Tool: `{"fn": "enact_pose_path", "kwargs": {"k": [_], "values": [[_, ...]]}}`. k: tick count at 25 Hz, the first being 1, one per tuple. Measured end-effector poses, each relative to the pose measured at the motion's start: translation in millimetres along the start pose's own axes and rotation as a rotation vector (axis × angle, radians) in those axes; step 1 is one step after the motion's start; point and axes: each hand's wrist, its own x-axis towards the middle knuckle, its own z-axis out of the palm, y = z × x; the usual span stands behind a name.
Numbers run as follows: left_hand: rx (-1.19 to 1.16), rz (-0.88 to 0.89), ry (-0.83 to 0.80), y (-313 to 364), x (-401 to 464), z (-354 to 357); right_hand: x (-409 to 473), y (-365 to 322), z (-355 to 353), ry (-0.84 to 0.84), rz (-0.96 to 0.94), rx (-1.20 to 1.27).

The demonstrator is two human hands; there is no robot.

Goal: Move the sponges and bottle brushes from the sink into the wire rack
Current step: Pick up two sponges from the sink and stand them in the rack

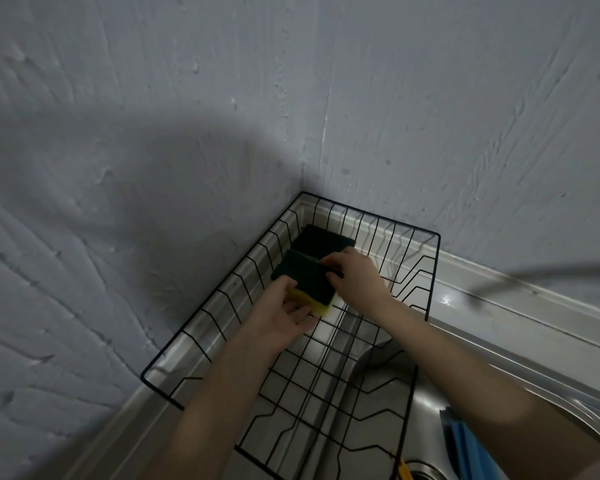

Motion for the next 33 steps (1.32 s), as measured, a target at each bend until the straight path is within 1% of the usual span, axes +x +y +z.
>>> {"fn": "enact_pose_path", "kwargs": {"k": [2,7,10,12,14,16,18,20,21,23,25,28,31,33], "values": [[-0.012,0.003,-0.005,0.3,0.9,0.5,0.0,-0.8,2.4,0.026,0.013,-0.012],[0.025,-0.008,-0.012,2.6,1.1,-3.3,-3.5,-2.4,1.5,0.027,0.028,0.0],[0.124,0.017,-0.023,3.5,-5.2,-1.8,-10.8,-2.9,-2.9,0.013,0.027,-0.01],[0.221,0.064,-0.02,3.2,-12.4,0.9,-17.4,-4.4,-10.1,0.019,0.024,-0.008],[0.399,0.147,0.016,3.1,-21.7,6.9,-27.6,-5.9,-20.7,0.034,0.006,-0.014],[0.753,0.304,0.093,2.9,-29.5,10.9,-36.9,-6.6,-28.5,0.035,-0.011,-0.044],[1.038,0.504,0.09,-2.6,-45.1,17.1,-53.6,-7.1,-37.4,0.055,-0.024,-0.091],[1.248,0.609,0.054,-10.8,-62.4,21.5,-72.1,-7.4,-43.5,0.085,-0.039,-0.126],[1.362,0.658,0.061,-14.8,-68.2,22.2,-81.4,-7.7,-45.7,0.096,-0.04,-0.142],[1.56,0.731,0.126,-24.3,-80.3,23.2,-105.1,-7.5,-50.9,0.097,-0.021,-0.168],[1.632,0.768,0.153,-31.3,-95.1,25.6,-126.8,-6.5,-56.2,0.079,-0.004,-0.182],[1.697,0.796,0.09,-48.5,-122.9,31.1,-163.3,2.5,-61.3,0.079,0.025,-0.158],[1.733,0.839,0.093,-68.2,-147.7,38.7,-196.1,14.6,-67.3,0.102,0.075,-0.105],[1.758,0.836,0.078,-83.3,-156.8,42.9,-218.0,24.2,-73.0,0.094,0.09,-0.12]]}}
